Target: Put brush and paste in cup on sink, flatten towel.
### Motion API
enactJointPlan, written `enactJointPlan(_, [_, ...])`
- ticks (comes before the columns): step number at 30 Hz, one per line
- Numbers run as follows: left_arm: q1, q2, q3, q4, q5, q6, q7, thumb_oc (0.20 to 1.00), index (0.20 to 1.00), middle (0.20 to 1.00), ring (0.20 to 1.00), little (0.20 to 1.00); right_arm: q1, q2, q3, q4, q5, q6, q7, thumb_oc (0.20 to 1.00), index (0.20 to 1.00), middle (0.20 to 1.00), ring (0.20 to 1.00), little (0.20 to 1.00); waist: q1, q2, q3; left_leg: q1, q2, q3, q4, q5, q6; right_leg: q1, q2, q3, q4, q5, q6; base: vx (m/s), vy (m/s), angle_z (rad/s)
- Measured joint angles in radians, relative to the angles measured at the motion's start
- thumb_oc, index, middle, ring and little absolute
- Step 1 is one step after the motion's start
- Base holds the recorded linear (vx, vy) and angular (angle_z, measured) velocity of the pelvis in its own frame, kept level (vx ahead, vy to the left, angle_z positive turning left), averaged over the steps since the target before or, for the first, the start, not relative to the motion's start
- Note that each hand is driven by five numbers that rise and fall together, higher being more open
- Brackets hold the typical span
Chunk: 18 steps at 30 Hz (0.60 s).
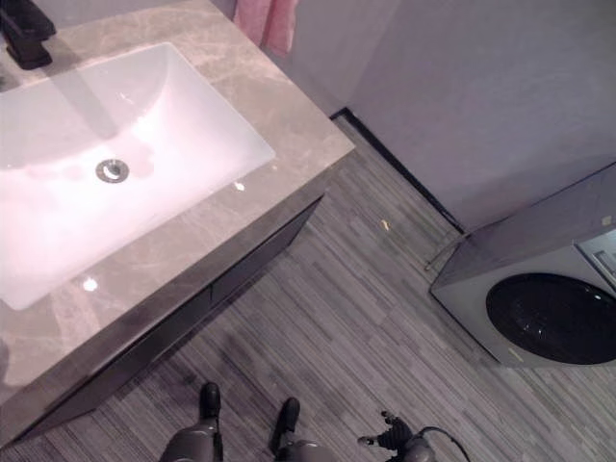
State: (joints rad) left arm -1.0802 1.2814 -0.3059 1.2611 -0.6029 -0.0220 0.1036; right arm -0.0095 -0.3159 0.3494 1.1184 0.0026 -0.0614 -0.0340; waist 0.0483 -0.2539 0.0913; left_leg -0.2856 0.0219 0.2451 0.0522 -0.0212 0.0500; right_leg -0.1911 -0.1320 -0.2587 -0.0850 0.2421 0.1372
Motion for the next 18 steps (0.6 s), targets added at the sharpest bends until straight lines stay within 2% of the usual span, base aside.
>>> enactJointPlan(2, [-0.035, 0.001, -0.032, -0.002, 0.014, 0.006, -0.017, 0.2, 0.2, 0.2, 0.2, 0.2, -0.002, 0.0, 0.001, -0.003, 0.002, -0.001, 0.003, 1.0, 1.0, 1.0, 1.0, 1.0, -0.001, 0.0, 0.001, -0.014, 0.004, -0.002, 0.018, -0.007, 0.002, -0.002, -0.002, 0.001, 0.0, 0.005, -0.004, -0.02, 0.044, 0.03])
enactJointPlan(6, [-0.033, 0.001, -0.035, -0.014, 0.014, 0.006, -0.017, 0.2, 0.2, 0.2, 0.2, 0.2, -0.011, 0.002, 0.009, -0.003, 0.018, -0.007, 0.004, 1.0, 1.0, 1.0, 1.0, 1.0, -0.001, 0.001, 0.002, -0.034, 0.006, -0.012, 0.039, -0.014, 0.001, -0.008, -0.002, 0.002, 0.0, 0.005, -0.004, -0.04, 0.02, 0.07])
enactJointPlan(9, [0.033, 0.004, -0.012, -0.073, 0.014, 0.005, -0.014, 0.2, 0.2, 0.2, 0.2, 0.2, -0.012, 0.002, 0.009, -0.001, 0.018, -0.008, 0.008, 1.0, 1.0, 1.0, 1.0, 1.0, 0.01, 0.006, 0.006, -0.034, 0.01, -0.015, 0.039, -0.015, 0.0, -0.002, -0.003, -0.006, 0.0, -0.001, -0.002, 0.0, -0.002, 0.04])
enactJointPlan(11, [0.104, 0.003, 0.026, -0.124, 0.014, -0.011, -0.015, 0.2, 0.2, 0.2, 0.2, 0.2, -0.012, 0.002, 0.009, 0.001, 0.018, -0.008, 0.012, 1.0, 1.0, 1.0, 1.0, 1.0, 0.014, 0.012, 0.01, -0.03, 0.009, -0.019, 0.04, -0.015, 0.0, 0.005, -0.003, -0.008, 0.0, -0.007, -0.002, -0.01, -0.009, 0.12])
enactJointPlan(12, [0.225, 0.007, 0.114, -0.222, 0.013, -0.018, -0.009, 0.2, 0.2, 0.2, 0.2, 0.2, -0.015, 0.001, 0.008, 0.001, 0.017, -0.008, 0.014, 1.0, 1.0, 1.0, 1.0, 1.0, 0.018, 0.024, 0.017, -0.025, 0.008, -0.032, 0.041, -0.015, -0.001, 0.016, -0.004, -0.017, 0.001, -0.014, -0.002, -0.01, -0.008, 0.22])
enactJointPlan(14, [0.301, 0.006, 0.134, -0.277, 0.014, -0.019, -0.013, 0.2, 0.2, 0.2, 0.2, 0.2, -0.014, 0.001, 0.008, 0.004, 0.017, -0.008, 0.015, 1.0, 1.0, 1.0, 1.0, 1.0, 0.021, 0.034, 0.019, -0.024, 0.004, -0.044, 0.042, -0.014, -0.002, 0.025, -0.003, -0.027, 0.001, -0.024, -0.007, -0.01, -0.027, 0.24])
enactJointPlan(15, [0.412, 0.005, 0.206, -0.357, 0.013, -0.022, -0.009, 0.2, 0.2, 0.2, 0.2, 0.2, -0.016, -0.001, 0.005, 0.005, 0.016, -0.008, 0.014, 1.0, 1.0, 1.0, 1.0, 1.0, 0.034, 0.046, 0.024, -0.02, 0.003, -0.056, 0.042, -0.013, -0.004, 0.034, -0.003, -0.041, 0.001, -0.034, -0.007, -0.01, -0.035, 0.26])
enactJointPlan(17, [0.502, -0.003, 0.241, -0.405, 0.013, -0.029, -0.014, 0.2, 0.2, 0.2, 0.2, 0.2, -0.015, -0.004, 0.005, 0.007, 0.016, -0.008, 0.014, 1.0, 1.0, 1.0, 1.0, 1.0, 0.048, 0.06, 0.031, -0.008, 0.0, -0.07, 0.04, -0.012, -0.005, 0.054, -0.005, -0.056, 0.001, -0.047, -0.009, 0.01, -0.032, 0.21])
enactJointPlan(18, [0.577, -0.003, 0.294, -0.451, 0.012, -0.034, -0.016, 0.2, 0.2, 0.2, 0.2, 0.2, -0.014, -0.004, 0.004, 0.007, 0.016, -0.008, 0.014, 1.0, 1.0, 1.0, 1.0, 1.0, 0.056, 0.062, 0.028, -0.007, -0.001, -0.071, 0.038, -0.012, -0.006, 0.056, -0.006, -0.06, 0.001, -0.051, -0.008, 0.01, -0.033, 0.19])
